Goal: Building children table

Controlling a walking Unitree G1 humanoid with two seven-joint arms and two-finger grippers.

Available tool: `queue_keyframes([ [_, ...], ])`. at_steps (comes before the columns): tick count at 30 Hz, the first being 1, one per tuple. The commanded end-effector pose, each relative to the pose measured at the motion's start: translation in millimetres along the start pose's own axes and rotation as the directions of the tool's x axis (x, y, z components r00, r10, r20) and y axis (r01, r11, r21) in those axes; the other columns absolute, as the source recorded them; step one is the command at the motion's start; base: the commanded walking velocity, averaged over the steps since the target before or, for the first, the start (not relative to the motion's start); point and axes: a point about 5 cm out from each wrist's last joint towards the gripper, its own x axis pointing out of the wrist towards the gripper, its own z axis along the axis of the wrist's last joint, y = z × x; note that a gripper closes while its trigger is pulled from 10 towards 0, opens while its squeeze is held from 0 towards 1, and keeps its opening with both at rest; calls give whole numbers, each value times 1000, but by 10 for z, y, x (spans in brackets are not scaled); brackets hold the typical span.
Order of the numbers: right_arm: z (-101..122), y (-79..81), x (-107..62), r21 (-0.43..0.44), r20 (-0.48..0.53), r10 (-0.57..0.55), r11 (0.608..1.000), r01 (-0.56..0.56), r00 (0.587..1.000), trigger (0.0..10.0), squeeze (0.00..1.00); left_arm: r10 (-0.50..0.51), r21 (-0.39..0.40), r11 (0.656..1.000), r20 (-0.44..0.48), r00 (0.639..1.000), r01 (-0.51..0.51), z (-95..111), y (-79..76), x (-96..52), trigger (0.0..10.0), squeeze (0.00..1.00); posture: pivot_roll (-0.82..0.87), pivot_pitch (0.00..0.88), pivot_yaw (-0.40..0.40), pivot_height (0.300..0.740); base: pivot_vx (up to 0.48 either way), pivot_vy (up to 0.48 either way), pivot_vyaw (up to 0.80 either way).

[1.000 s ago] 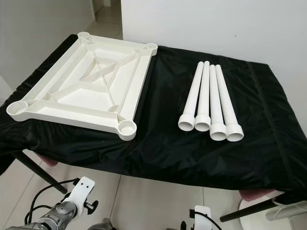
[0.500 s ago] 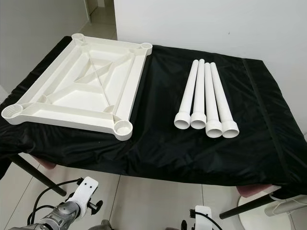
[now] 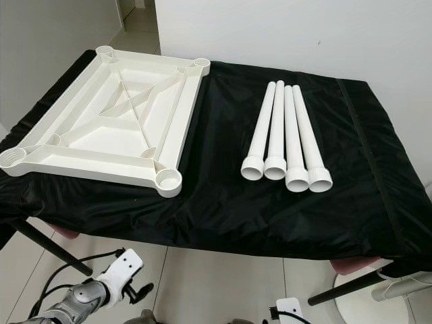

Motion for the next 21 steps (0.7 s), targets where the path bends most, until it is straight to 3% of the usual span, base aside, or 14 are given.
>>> queue_keyframes([
  [1,-38,87,-28,6,4,54,999,-54,999,10000,0,-75,28,997,20,997,75,8,-58,-8,10000,0,56,2,5,740,0,0,0],
  [5,45,50,-40,27,92,76,997,-79,993,10000,0,-102,55,994,85,991,97,73,-16,-43,10000,0,59,10,-4,740,0,0,0],
  [6,120,28,-44,30,156,95,994,-101,983,10000,0,-135,94,988,133,982,123,136,0,-66,10000,0,60,17,-6,740,0,0,0],
  [8,120,28,-44,30,156,95,994,-101,983,10000,0,-135,94,988,133,982,123,136,0,-66,10000,0,60,17,-6,740,0,0,0],
  [10,346,-9,-61,-33,310,177,984,-176,934,10000,0,-234,181,964,231,945,194,288,11,-121,10000,0,59,27,-13,740,0,0,0],
  [12,420,-13,-71,-67,351,214,977,-203,911,10000,0,-268,209,953,255,929,218,329,8,-142,10000,0,59,27,-13,740,0,0,0],
  [13,596,-14,-122,-158,419,317,948,-276,851,10000,0,-360,292,915,280,890,278,408,-3,-214,10000,0,61,33,-16,740,0,0,0],
  [16,709,-10,-182,-232,451,384,922,-309,806,10000,0,-419,351,884,298,858,310,472,-6,-280,10000,0,65,37,-18,740,0,0,0],
  [18,828,-9,-301,-332,455,479,874,-356,751,10000,0,-496,396,840,283,821,371,539,9,-368,10000,0,70,40,-22,740,0,0,0],
  [21,913,1,-412,-372,440,559,826,-424,703,10000,0,-558,404,801,239,795,441,548,4,-432,10000,0,75,42,-27,740,0,0,0],
])
